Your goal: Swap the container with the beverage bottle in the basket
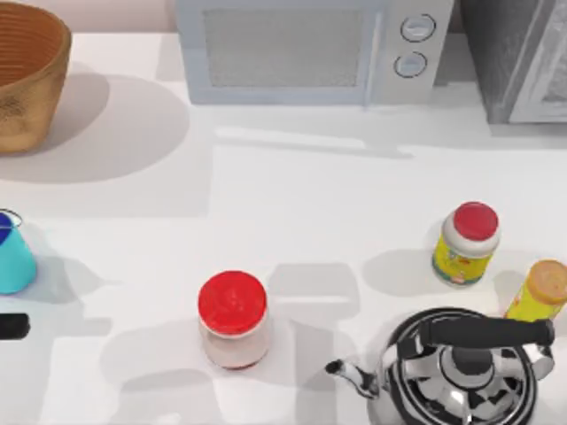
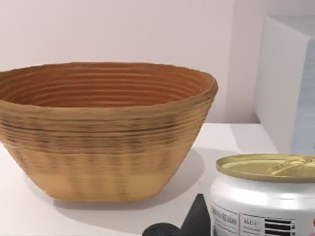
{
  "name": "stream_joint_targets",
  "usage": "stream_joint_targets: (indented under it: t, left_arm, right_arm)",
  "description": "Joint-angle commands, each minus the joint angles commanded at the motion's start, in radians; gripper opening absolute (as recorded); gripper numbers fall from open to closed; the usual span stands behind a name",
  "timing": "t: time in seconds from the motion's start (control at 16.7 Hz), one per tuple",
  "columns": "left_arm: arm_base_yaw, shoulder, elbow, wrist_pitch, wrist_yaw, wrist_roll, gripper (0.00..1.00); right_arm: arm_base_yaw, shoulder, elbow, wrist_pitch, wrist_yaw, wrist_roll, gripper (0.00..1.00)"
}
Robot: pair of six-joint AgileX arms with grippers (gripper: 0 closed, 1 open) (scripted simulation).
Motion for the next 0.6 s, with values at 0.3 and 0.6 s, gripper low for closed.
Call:
stream_joint_targets:
  t: [0.3,0.6]
  left_arm:
    - [0.003,0.014,0.006,0.005,0.004,0.002,0.0]
    - [-0.022,0.219,0.121,0.131,0.108,0.004,0.0]
  right_arm:
    - [0.0,0.0,0.0,0.0,0.0,0.0,1.0]
    - [0.0,0.0,0.0,0.0,0.0,0.0,1.0]
